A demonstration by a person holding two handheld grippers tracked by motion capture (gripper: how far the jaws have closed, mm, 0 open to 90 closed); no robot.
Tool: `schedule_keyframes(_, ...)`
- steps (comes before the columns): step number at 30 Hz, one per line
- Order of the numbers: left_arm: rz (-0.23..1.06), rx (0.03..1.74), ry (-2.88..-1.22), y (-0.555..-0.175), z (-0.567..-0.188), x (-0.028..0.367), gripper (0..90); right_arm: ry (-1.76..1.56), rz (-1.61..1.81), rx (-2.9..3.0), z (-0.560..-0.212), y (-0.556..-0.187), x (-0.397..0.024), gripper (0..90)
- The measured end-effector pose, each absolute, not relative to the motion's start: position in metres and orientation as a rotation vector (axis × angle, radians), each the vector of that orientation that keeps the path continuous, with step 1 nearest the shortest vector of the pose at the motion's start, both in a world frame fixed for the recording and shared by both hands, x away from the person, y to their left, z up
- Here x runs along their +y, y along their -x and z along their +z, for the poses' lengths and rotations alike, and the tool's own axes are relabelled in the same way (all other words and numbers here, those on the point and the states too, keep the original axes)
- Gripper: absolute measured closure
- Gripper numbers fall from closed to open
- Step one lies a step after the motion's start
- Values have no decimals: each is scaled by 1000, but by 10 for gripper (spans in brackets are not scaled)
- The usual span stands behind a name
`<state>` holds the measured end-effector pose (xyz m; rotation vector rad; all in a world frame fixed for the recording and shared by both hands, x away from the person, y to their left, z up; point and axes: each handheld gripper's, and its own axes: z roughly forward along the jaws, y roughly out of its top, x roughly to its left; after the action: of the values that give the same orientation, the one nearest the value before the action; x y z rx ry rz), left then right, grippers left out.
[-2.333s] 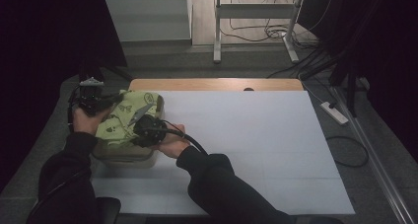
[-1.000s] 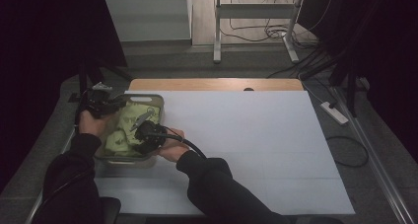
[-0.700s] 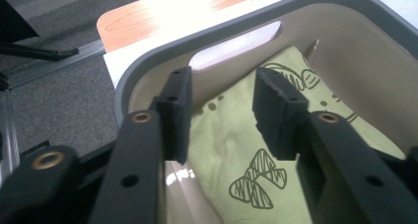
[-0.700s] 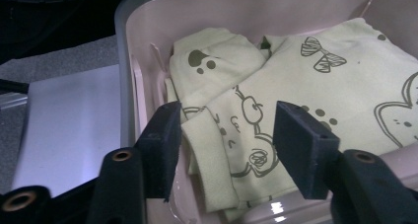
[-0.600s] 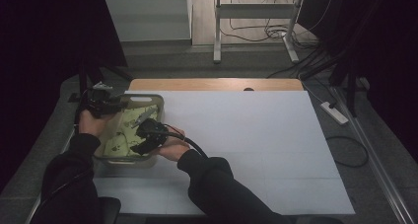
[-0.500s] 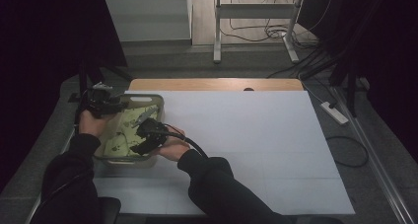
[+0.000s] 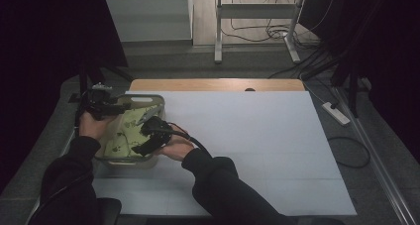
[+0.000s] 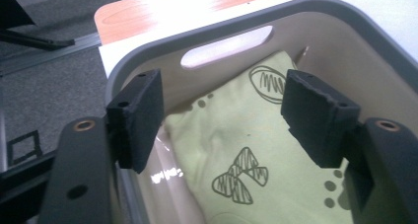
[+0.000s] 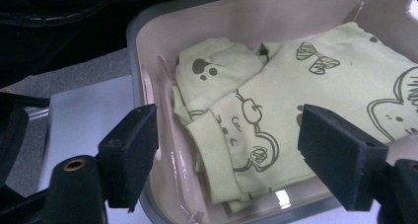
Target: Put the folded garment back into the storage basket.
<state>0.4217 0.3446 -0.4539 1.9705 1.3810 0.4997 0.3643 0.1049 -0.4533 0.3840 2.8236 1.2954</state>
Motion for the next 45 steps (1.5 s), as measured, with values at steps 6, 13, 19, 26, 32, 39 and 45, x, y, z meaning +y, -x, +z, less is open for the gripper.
schedule_keyframes(6,489,1382,-1967,-419,-454,340,267,-400,1306,2816,-451,-366,99,198)
schedule_keyframes(13,484,1382,-1962,-415,-454,337,202,-418,1307,2823,-449,-368,93,163)
schedule_keyframes(19,476,1381,-1957,-412,-453,334,148,-425,1311,2823,-448,-368,89,143)
schedule_keyframes(26,490,1378,-1965,-407,-452,330,91,-424,1303,2839,-447,-369,83,108)
schedule_keyframes(32,476,1377,-1962,-401,-452,326,42,-445,1289,2837,-447,-371,76,60)
schedule_keyframes(39,475,1352,-1951,-393,-451,320,11,-450,1302,2812,-446,-370,68,11)
schedule_keyframes(45,458,1325,-1936,-387,-452,315,1,-464,1307,2824,-444,-370,59,0)
